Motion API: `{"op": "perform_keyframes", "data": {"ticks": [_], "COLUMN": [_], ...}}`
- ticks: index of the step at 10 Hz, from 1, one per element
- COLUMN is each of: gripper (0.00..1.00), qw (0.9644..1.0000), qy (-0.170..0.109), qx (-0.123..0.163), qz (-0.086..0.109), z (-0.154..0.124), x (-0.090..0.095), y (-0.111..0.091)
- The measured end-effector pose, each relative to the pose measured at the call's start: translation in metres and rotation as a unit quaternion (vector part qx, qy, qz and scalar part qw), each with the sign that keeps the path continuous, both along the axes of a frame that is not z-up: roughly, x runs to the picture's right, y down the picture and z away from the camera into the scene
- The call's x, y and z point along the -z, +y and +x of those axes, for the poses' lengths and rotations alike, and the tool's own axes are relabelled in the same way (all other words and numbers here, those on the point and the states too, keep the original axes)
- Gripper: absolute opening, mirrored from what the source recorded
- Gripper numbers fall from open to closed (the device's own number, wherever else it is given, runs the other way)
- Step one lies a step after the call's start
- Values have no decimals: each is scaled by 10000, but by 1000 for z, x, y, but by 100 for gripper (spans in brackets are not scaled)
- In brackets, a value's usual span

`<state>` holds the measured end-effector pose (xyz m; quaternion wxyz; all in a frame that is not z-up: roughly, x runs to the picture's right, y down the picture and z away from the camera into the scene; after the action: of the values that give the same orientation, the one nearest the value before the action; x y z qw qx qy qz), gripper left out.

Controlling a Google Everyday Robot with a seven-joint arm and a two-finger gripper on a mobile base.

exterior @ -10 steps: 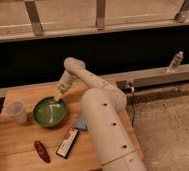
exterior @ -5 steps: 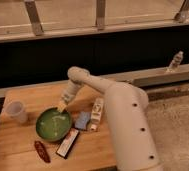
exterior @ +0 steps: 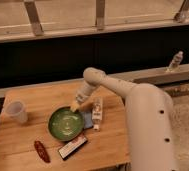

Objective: Drag the ceramic bowl in a circle

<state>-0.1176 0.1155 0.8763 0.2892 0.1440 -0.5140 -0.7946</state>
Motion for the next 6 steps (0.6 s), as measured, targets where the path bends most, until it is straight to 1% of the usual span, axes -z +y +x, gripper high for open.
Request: {"op": "perform_keyframes", "data": {"ticks": [2, 3, 4, 6], "gripper": [0, 0, 0, 0], "qw": [10000, 9999, 9999, 9997], "qy": [27, 26, -7, -112], "qx": [59, 107, 119, 186], "qz": [58, 84, 79, 83], "z": [-1, -11, -21, -45], "x": [-13, -26, -38, -55], "y": [-21, -40, -54, -74]}}
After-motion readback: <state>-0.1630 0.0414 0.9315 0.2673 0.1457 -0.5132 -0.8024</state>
